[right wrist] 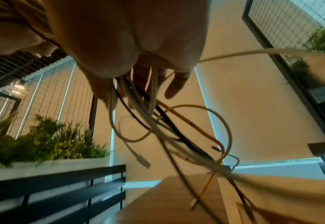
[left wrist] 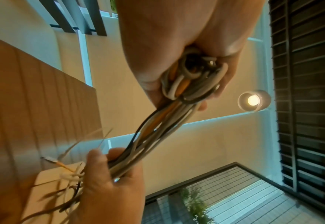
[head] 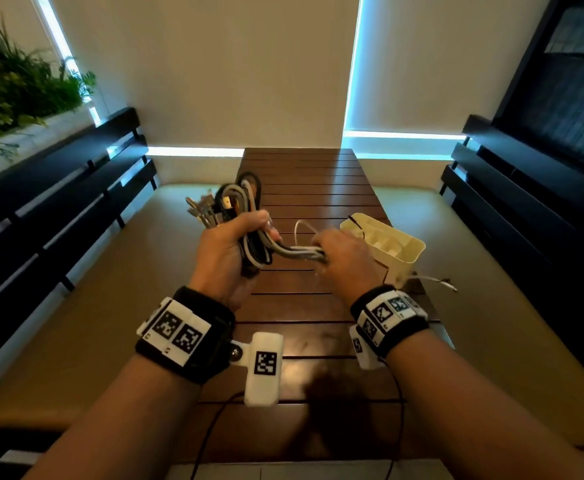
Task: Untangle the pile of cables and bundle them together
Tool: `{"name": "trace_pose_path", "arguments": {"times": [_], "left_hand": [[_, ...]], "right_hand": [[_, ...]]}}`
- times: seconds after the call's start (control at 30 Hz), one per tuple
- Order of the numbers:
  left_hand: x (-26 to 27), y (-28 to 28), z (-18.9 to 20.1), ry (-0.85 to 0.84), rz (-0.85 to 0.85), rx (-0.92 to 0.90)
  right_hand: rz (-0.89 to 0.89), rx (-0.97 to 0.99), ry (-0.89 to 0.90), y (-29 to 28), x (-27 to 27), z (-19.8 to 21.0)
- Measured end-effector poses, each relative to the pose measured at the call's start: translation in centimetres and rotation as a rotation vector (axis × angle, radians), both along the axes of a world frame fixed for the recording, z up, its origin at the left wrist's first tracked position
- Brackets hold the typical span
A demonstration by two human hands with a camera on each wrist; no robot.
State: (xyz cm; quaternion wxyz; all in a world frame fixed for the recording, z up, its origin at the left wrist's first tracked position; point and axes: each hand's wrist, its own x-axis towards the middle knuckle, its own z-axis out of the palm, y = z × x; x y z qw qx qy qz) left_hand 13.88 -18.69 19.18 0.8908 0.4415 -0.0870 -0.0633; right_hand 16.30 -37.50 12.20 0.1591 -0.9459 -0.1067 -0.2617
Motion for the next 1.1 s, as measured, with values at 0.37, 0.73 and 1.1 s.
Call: {"name": "trace_pose_path", "arguments": {"times": [0.37, 0.73, 1.1], "left_hand": [[-0.3, -0.6, -6.7, 0.294, 0.142, 0.226], [-1.4, -2.3, -4.4, 0.215, -0.124, 0.015], [-3.8, -1.3, -3.6, 0.276, -0.164, -0.299]], "right_hand": [[0.124, 0.269, 0.931, -2.1, -4.0, -0.2], [0.169, 1.451, 0.994, 2.9, -5.5, 1.2], [0.212, 1.754, 0.645, 3.3, -5.0, 1.6]]}}
